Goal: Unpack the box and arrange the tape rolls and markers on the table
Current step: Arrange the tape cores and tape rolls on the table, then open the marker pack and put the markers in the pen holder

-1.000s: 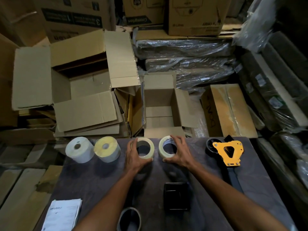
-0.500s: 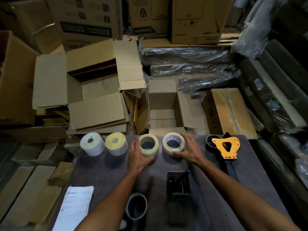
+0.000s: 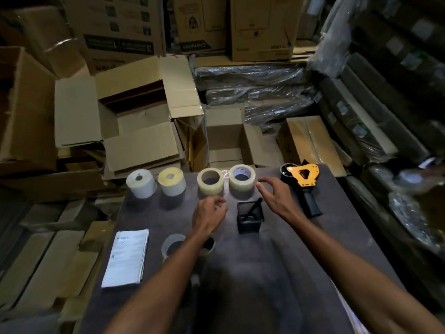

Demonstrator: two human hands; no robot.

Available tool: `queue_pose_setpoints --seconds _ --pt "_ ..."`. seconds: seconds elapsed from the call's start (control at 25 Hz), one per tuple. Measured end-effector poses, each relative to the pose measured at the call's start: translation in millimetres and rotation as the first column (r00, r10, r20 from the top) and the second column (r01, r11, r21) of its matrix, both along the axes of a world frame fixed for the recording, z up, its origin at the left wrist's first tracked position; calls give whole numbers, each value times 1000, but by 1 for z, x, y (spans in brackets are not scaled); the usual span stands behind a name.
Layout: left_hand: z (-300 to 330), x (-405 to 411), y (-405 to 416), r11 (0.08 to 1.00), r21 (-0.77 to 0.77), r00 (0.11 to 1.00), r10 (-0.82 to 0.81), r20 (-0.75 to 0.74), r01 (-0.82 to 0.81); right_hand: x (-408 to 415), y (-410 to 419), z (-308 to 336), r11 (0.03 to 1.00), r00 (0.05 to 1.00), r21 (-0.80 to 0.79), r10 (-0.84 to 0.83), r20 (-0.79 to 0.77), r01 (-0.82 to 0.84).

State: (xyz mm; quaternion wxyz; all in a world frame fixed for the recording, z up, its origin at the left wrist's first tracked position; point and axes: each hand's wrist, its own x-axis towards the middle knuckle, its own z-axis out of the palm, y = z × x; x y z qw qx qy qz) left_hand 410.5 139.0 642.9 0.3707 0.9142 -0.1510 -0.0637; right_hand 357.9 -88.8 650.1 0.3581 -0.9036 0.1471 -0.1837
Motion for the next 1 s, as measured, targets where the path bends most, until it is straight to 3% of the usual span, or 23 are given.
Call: queue_pose_setpoints --seconds 0.28,0.64,1.0 --pt "-26 -100 11 998 -2 994 -69 -84 69 -110 30 -28 994 992 25 -108 70 106" --pt "-79 -234 -16 995 33 967 -83 -242 93 -264 23 -98 978 990 160 -120 -75 131" --pt "-80 -327 -84 982 -48 948 -189 -257 183 -367 -44 -112 965 954 26 -253 -159 260"
